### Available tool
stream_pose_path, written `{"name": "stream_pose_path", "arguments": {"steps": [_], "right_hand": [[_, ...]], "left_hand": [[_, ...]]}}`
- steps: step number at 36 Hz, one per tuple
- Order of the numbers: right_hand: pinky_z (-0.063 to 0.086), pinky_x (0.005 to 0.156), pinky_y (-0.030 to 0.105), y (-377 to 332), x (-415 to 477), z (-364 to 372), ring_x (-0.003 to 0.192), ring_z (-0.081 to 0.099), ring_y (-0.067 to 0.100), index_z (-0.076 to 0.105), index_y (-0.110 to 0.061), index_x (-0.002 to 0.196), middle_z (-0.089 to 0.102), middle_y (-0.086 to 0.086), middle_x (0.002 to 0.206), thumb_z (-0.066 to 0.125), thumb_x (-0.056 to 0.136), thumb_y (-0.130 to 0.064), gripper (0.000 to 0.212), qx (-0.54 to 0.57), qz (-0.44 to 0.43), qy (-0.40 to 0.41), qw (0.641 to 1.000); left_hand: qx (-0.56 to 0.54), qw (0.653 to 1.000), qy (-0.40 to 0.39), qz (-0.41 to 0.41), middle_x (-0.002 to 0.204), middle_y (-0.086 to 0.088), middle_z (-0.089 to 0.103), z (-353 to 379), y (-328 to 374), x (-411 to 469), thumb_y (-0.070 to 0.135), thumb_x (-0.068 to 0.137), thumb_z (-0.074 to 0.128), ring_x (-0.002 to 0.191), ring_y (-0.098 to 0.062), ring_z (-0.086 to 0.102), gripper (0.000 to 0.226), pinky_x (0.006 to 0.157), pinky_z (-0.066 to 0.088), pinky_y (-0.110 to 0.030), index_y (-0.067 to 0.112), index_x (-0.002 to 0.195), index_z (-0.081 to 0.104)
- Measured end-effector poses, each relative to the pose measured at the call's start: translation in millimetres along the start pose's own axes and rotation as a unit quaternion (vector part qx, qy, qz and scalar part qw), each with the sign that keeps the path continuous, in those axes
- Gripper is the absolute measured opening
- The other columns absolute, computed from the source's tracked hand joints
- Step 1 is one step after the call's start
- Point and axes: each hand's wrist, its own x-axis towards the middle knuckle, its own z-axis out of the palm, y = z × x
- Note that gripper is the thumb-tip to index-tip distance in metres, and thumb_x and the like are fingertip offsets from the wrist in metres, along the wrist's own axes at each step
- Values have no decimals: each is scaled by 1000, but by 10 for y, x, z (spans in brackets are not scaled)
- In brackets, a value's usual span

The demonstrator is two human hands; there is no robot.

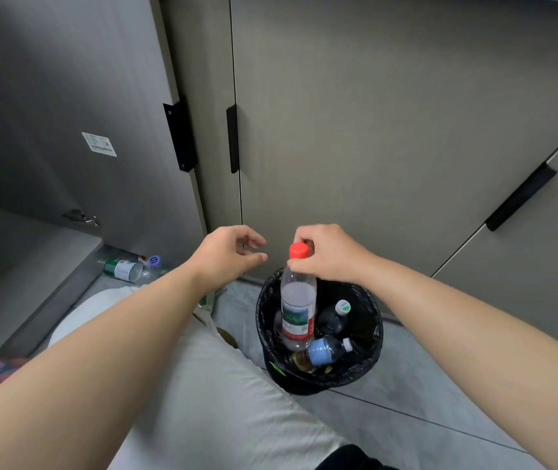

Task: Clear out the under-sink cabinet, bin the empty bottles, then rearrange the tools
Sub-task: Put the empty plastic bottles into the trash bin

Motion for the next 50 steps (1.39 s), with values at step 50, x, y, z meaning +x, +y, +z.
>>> {"name": "stream_pose_path", "arguments": {"steps": [50], "right_hand": [[47, 107, 45, 1449, -201, 1753, 124, 56, 37, 57, -3, 132, 57, 21, 136, 41, 96, -27, 46, 280, 525, -39, 802]], "left_hand": [[22, 997, -16, -66, 82, 8, 69, 10, -255, 297, 18, 94, 64, 71, -14, 63, 13, 68, 57, -31, 25, 91, 74]]}}
